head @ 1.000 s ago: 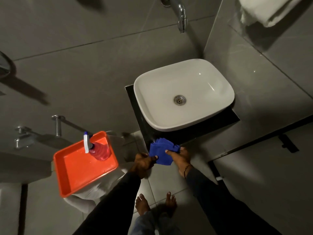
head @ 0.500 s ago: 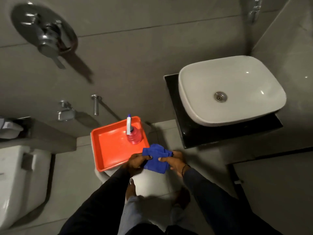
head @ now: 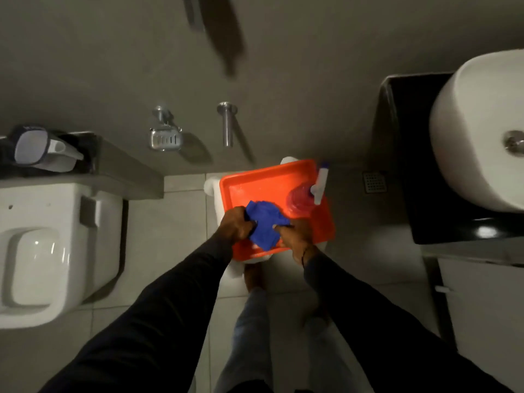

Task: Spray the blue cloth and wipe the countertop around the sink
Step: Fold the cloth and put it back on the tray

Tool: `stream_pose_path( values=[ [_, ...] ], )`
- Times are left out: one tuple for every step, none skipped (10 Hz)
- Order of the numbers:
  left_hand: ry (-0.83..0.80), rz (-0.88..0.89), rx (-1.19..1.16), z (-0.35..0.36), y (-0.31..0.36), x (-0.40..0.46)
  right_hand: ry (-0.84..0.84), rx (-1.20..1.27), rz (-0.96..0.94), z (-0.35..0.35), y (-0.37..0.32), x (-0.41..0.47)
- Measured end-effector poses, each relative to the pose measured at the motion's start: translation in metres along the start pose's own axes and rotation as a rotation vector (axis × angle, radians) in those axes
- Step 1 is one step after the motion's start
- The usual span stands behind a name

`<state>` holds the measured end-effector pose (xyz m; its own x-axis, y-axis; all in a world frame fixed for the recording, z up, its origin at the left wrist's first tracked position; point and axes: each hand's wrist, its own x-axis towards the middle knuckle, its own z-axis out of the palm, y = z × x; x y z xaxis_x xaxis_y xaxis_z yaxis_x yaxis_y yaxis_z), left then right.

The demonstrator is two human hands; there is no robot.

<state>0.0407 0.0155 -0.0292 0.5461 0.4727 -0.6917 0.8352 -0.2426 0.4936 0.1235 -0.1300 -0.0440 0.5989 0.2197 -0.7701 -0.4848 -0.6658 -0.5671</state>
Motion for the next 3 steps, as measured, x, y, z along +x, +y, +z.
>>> stream_pose_path(
  values=[
    [-0.038, 0.071, 0.080, 0.009, 0.001, 0.016, -0.013, 0.020, 0.043, 0.011, 0.005, 0.016],
    [-0.054, 0.074, 0.113, 0.006, 0.002, 0.019, -0.022, -0.011, 0.059, -0.004, 0.003, 0.012],
    [-0.037, 0.050, 0.151, -0.003, 0.010, 0.014, 0.060, -0.090, 0.059, -0.027, -0.001, -0.002]
  ],
)
